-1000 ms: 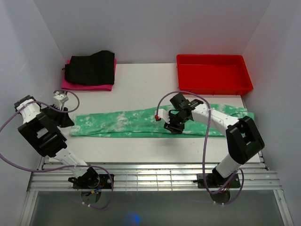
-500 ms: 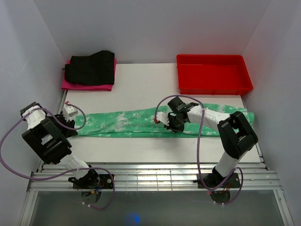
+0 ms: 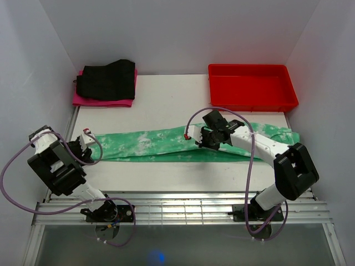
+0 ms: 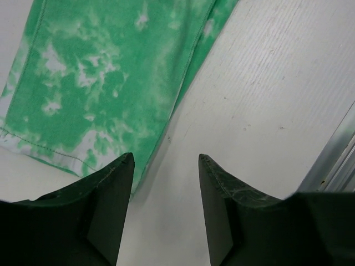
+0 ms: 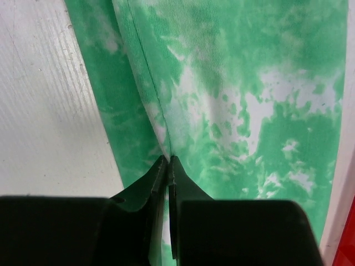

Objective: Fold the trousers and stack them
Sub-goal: Fold the trousers

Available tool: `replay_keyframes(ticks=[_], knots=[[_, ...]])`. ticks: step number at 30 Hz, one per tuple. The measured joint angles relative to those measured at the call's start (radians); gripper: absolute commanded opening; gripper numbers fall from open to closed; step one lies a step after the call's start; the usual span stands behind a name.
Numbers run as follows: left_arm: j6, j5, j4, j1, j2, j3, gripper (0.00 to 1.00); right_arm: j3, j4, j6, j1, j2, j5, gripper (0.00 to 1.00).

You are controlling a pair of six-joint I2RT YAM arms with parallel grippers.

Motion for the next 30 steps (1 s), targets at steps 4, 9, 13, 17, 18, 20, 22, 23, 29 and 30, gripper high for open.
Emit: replay_keyframes(ticks=[4,9,13,17,18,20,22,23,29,30], knots=[[0.009,-0.013,0.025,-0.001,0.011,-0.021,0.57,-0.022,0.002,-0.001,0.000,-0.001,-0.003,0.08],[0.015,-0.044,0.089,-0.009,0.025,-0.074,0.43,-0.081,0.020,-0.015,0.002,-0.002,-0.021,0.08],[0.020,-0.062,0.130,-0.021,0.055,-0.081,0.26,-0.163,0.060,-0.030,0.001,0.006,-0.024,0.08],[0.020,-0.057,0.101,-0.019,0.113,-0.021,0.32,-0.188,0.077,-0.045,0.000,0.010,-0.024,0.08],[0.014,-0.046,0.071,-0.014,0.134,0.019,0.38,-0.190,0.079,-0.048,-0.001,0.008,-0.024,0.08],[-0.030,0.005,0.034,-0.003,0.160,0.114,0.51,-0.190,0.078,-0.050,-0.001,0.007,-0.027,0.08],[-0.116,0.071,0.016,0.003,0.169,0.205,0.55,-0.188,0.077,-0.049,-0.002,0.008,-0.030,0.08],[-0.156,0.111,0.016,0.006,0.164,0.240,0.56,-0.185,0.074,-0.048,-0.002,0.012,-0.032,0.08],[-0.511,0.199,0.106,-0.126,0.019,0.134,0.58,-0.142,0.038,-0.045,-0.004,0.053,-0.039,0.36],[-0.580,0.196,0.141,-0.164,0.001,0.092,0.55,-0.137,0.037,-0.040,-0.005,0.057,-0.038,0.52]])
